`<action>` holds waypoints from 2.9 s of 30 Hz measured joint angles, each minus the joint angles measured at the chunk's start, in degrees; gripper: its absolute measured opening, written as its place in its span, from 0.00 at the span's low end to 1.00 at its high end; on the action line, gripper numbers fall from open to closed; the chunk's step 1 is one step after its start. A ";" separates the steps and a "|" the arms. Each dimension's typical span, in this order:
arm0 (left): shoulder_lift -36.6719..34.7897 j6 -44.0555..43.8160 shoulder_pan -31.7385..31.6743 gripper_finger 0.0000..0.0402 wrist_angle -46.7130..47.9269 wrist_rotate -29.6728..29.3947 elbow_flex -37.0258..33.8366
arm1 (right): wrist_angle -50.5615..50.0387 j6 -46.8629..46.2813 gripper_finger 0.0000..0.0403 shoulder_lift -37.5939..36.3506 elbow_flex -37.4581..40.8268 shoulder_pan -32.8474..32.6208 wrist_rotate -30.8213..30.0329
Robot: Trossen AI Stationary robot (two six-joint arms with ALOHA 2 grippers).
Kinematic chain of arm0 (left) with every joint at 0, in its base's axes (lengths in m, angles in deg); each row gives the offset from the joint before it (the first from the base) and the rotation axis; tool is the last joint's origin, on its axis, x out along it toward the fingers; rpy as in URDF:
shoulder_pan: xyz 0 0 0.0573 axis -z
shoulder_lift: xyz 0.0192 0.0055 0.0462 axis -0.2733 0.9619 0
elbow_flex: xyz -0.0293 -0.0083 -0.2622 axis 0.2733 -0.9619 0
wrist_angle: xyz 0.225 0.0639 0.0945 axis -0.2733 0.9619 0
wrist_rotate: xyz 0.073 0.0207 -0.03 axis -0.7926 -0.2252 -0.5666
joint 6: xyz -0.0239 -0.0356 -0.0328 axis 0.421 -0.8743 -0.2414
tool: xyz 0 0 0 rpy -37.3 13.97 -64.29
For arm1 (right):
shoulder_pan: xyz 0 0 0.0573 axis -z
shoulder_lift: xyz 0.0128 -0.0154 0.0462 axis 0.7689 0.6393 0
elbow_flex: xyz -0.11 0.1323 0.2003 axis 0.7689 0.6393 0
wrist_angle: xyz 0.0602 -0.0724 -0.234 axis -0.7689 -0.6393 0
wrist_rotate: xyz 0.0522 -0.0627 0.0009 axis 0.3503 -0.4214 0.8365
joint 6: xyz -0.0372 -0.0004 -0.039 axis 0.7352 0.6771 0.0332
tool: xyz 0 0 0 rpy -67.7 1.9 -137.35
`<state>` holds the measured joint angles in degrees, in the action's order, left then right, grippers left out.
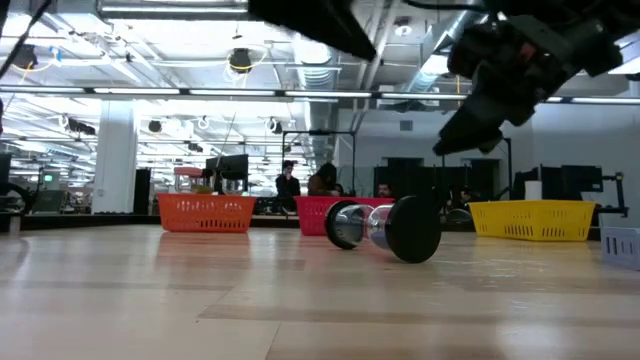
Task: Pick & Place Office items
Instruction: Put the blue hourglass into the orange bin
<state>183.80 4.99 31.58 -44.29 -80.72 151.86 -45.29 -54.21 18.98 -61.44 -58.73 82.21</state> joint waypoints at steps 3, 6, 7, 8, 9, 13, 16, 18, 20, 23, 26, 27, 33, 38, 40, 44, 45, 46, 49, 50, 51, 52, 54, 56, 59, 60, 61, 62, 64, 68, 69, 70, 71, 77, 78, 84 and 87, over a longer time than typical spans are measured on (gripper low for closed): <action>-5.50 -8.27 -0.97 0.64 3.00 0.16 -0.54 | 4.09 -4.12 0.39 4.56 -1.17 -1.16 0.05; -11.72 -13.84 -1.77 0.64 3.01 0.45 -4.34 | 5.10 0.79 0.39 8.31 -3.38 -2.71 -0.02; -13.57 -15.08 -2.06 0.64 2.48 -0.13 -5.96 | 5.37 2.35 0.39 9.50 -4.16 -3.28 0.02; -15.54 -16.17 -2.13 0.64 2.45 -1.14 -8.01 | 5.76 3.27 0.39 10.62 -4.80 -3.80 0.02; -17.40 -17.27 -2.28 0.64 2.85 -2.11 -10.12 | 6.63 3.42 0.39 12.02 -5.47 -4.34 0.01; -23.55 -21.54 -2.31 0.64 0.09 -6.86 -18.33 | 6.98 3.59 0.41 17.64 -9.07 -6.41 0.00; -26.54 -24.10 -2.20 0.64 -6.41 -7.50 -24.43 | 5.46 3.59 0.46 21.06 -12.30 -7.45 0.06; -28.29 -24.40 -2.00 0.64 -9.36 -7.38 -27.90 | 1.71 2.83 0.50 22.70 -14.64 -7.98 0.38; -29.09 -24.34 -1.89 0.64 -13.10 -7.25 -30.08 | -1.95 1.80 0.54 24.65 -17.65 -8.24 1.44; -29.79 -24.40 -2.05 0.64 -14.85 -7.36 -32.26 | -8.01 1.69 0.60 26.81 -22.04 -8.64 2.00; -30.00 -24.34 -2.24 0.64 -15.79 -7.45 -33.43 | -12.46 1.68 0.63 29.34 -26.16 -8.78 2.48; -29.93 -24.33 -2.20 0.64 -15.68 -7.46 -33.48 | -14.70 1.58 0.64 29.86 -26.94 -8.74 2.59; -29.58 -24.23 -2.16 0.64 -16.84 -7.31 -33.46 | -19.21 -9.44 0.65 34.66 -32.61 -6.47 2.54; -29.58 -24.18 -2.16 0.64 -17.31 -7.23 -33.46 | -23.85 -16.15 0.65 37.32 -36.39 -3.55 3.59; -29.58 -24.18 -2.16 0.64 -17.48 -7.21 -33.46 | -25.82 -16.32 0.65 38.27 -37.74 -2.58 4.24; -29.56 -24.18 -2.16 0.64 -17.76 -7.24 -33.46 | -26.38 -15.98 0.65 38.87 -39.40 -0.77 5.88; -29.56 -24.18 -2.16 0.64 -17.83 -7.23 -33.46 | -26.08 -15.93 0.65 38.87 -39.55 -0.41 6.29; -29.56 -24.18 -2.16 0.64 -17.94 -7.25 -33.46 | -25.83 -15.91 0.65 38.87 -39.58 -0.04 6.42; -29.56 -24.11 -2.16 0.64 -17.92 -7.25 -33.46 | -25.97 -15.90 0.65 38.87 -39.56 0.87 6.49; -29.56 -23.90 -2.16 0.64 -17.96 -7.27 -33.46 | -25.94 -15.90 0.65 38.87 -39.56 1.07 6.49; -29.56 -23.80 -2.16 0.64 -17.98 -7.27 -33.46 | -25.94 -15.90 0.65 38.87 -39.56 1.17 6.60; -29.56 -23.79 -2.16 0.64 -17.96 -7.25 -33.46 | -25.96 -15.90 0.65 38.87 -39.56 1.16 7.02; -29.56 -23.79 -2.16 0.64 -18.13 -7.24 -33.46 | -25.81 -16.34 0.65 38.87 -39.54 1.16 7.50; -29.56 -23.77 -2.16 0.64 -18.12 -7.17 -33.46 | -25.16 -17.77 0.65 38.87 -39.51 1.14 7.56; -29.56 -23.77 -2.16 0.64 -18.31 -7.10 -33.46 | -24.70 -19.35 0.65 38.87 -39.51 0.82 7.65; -29.56 -23.75 -2.16 0.64 -18.31 -7.08 -33.46 | -24.71 -19.35 0.65 38.87 -39.51 0.57 7.64; -29.56 -23.77 -2.16 0.64 -18.31 -7.09 -33.46 | -24.71 -19.33 0.65 38.87 -39.49 0.36 7.62; -29.56 -23.74 -2.16 0.64 -18.31 -7.09 -33.46 | -24.64 -19.33 0.65 38.87 -39.49 0.26 7.56; -29.56 -23.32 -2.16 0.64 -18.35 -7.07 -33.46 | -24.31 -19.34 0.65 38.87 -39.47 0.44 7.49; -29.56 -21.96 -2.16 0.64 -18.52 -7.24 -33.46 | -22.97 -19.38 0.65 38.87 -39.47 2.37 7.45; -29.56 -21.95 -2.16 0.64 -18.54 -7.31 -33.46 | -22.91 -20.11 0.65 38.87 -39.47 2.84 7.35; -29.56 -21.95 -2.16 0.64 -18.58 -7.34 -33.46 | -22.96 -21.62 0.65 38.92 -39.47 3.21 7.26; -29.56 -21.95 -2.16 0.64 -18.60 -7.37 -33.46 | -22.71 -23.32 0.65 39.54 -39.49 3.53 7.26; -29.56 -21.80 -2.31 0.64 -18.66 -7.29 -33.46 | -22.14 -31.00 0.65 42.17 -40.18 3.58 11.05; -29.56 -21.80 -2.31 0.64 -18.66 -7.29 -33.46 | -23.68 -31.15 0.65 42.50 -40.53 3.62 11.93; -29.56 -21.76 -2.29 0.64 -18.40 -7.01 -33.46 | -34.95 -31.04 0.65 43.52 -46.65 3.41 9.72; -29.56 -21.73 -2.28 0.64 -18.44 -6.92 -33.44 | -39.38 -24.43 0.65 43.58 -50.02 3.49 6.82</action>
<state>154.24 -16.75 29.30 -62.74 -87.64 118.41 -84.67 -78.64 62.56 -111.45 -55.24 89.03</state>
